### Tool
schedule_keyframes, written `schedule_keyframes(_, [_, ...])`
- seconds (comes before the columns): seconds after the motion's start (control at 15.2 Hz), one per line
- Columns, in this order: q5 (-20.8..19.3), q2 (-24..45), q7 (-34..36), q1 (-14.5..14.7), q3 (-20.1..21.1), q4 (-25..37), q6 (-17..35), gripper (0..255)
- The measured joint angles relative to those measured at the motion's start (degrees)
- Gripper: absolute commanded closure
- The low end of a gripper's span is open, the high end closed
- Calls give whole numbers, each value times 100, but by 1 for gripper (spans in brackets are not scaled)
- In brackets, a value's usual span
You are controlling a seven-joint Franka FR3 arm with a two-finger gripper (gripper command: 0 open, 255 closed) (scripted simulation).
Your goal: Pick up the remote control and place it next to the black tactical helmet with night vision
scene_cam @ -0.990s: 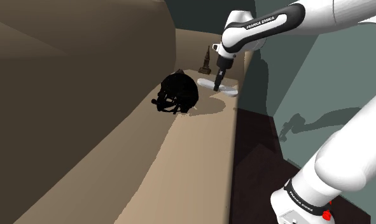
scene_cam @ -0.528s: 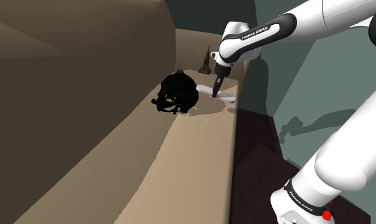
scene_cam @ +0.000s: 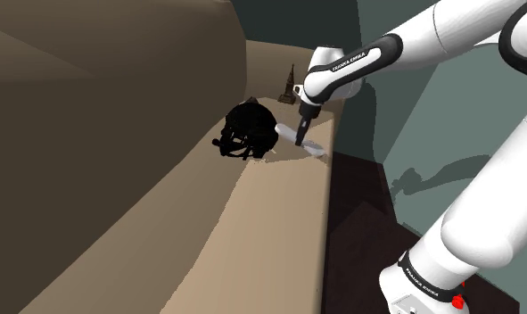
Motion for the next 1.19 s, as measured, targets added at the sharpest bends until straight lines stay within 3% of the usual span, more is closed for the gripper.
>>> schedule_keyframes(1.19, [147,864,-102,-10,31,-328,1231,255])
